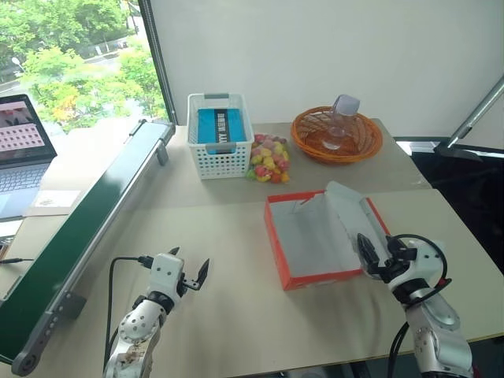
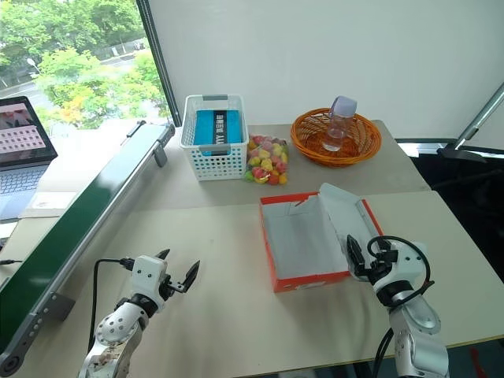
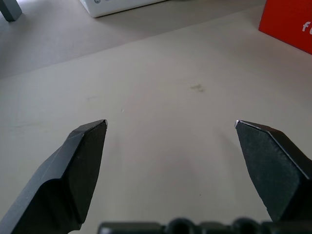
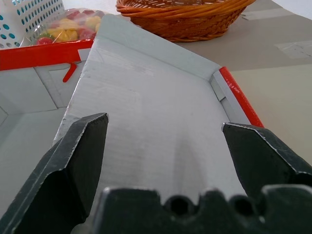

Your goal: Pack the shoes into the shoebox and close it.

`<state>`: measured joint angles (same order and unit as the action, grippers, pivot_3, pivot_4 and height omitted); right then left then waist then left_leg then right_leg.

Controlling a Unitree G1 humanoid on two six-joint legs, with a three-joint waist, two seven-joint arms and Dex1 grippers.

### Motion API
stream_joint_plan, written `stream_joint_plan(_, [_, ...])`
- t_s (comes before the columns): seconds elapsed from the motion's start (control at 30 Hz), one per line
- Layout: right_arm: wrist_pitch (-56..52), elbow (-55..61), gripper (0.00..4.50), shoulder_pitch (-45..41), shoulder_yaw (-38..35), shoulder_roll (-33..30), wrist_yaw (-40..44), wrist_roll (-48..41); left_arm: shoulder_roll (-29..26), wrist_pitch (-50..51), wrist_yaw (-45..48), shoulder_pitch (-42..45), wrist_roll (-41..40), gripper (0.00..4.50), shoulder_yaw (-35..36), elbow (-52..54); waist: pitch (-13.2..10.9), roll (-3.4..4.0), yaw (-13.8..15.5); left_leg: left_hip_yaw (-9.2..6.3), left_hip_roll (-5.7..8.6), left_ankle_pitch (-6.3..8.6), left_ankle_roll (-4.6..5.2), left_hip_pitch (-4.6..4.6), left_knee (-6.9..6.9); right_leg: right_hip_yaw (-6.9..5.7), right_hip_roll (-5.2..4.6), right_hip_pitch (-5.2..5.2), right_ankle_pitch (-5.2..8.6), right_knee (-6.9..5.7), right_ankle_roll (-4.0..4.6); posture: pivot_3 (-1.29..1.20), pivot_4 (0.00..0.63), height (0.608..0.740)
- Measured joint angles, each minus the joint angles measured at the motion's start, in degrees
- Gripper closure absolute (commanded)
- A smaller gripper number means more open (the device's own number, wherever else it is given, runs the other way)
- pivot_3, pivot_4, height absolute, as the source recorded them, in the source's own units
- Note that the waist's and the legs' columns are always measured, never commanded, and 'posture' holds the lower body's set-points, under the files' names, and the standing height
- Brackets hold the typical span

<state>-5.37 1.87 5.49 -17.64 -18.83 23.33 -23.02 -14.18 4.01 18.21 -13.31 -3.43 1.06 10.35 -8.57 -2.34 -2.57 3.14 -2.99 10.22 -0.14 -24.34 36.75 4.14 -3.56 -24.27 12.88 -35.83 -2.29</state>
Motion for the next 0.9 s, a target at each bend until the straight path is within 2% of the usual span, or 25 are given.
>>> stream_joint_plan(0.13, [-0.13, 0.08, 0.10, -0.07, -0.20, -0.02, -0.75, 0.00, 0.02, 0.42, 0.02, 1.47, -0.53, 0.00, 0.28, -0.13, 0.00, 0.00, 0.07, -0.06, 0.00, 0.00, 0.00, -0.04, -0.01, -0.01, -0.01, -0.01, 0.00, 0.01, 0.00, 0.00, 0.150, 0.740])
stream_joint_plan(0.3, [-5.35, 2.73, 0.10, -2.52, -1.28, -1.91, -3.33, -0.89, -0.32, 2.71, -1.03, 9.02, -2.59, 0.00, 3.36, 0.22, -0.07, 0.09, 0.06, 0.06, 0.07, 0.00, 0.01, -0.15, 0.00, 0.00, -0.03, -0.03, -0.01, -0.03, 0.00, 0.00, 0.150, 0.740])
stream_joint_plan(0.4, [-9.30, 7.62, 0.10, -6.32, -1.82, -4.39, -3.82, -2.95, -1.53, 5.25, -2.06, 15.07, -3.63, 0.00, 5.81, 1.75, -0.08, 0.11, 0.08, 0.26, 0.12, -0.02, 0.04, -0.17, -0.01, -0.04, 0.10, -0.02, -0.02, -0.03, -0.01, 0.00, 0.150, 0.740])
stream_joint_plan(0.57, [-14.40, 8.83, 0.10, -15.03, -1.96, -6.90, -4.99, -3.26, -3.90, 9.31, -2.77, 22.10, -3.97, 0.00, 7.71, 2.83, -0.12, 0.09, 0.30, 0.28, 0.16, -0.29, 0.48, -0.34, -0.01, -0.09, 0.13, -0.10, -0.03, -0.03, -0.05, 0.00, 0.150, 0.740])
stream_joint_plan(0.73, [-18.30, 9.17, 0.10, -25.97, 2.43, -8.27, -4.31, -3.02, -7.47, 13.58, -3.06, 30.03, -4.00, 0.00, 9.62, 3.72, -0.15, 0.09, 0.21, 0.22, 0.17, -0.30, 0.50, -0.27, -0.01, -0.12, 0.17, 0.02, -0.18, -0.04, -0.30, 0.00, 0.150, 0.740])
stream_joint_plan(0.9, [-20.98, 7.81, 0.10, -31.81, 8.47, -7.52, 0.10, -3.05, -10.42, 19.80, -2.09, 29.78, -6.06, 0.00, 11.90, 4.62, -0.17, 0.07, 0.14, 0.21, 0.18, -0.28, 0.52, -0.44, -0.03, -0.12, 0.16, -0.12, -0.30, -0.04, -0.22, 0.00, 0.150, 0.740])
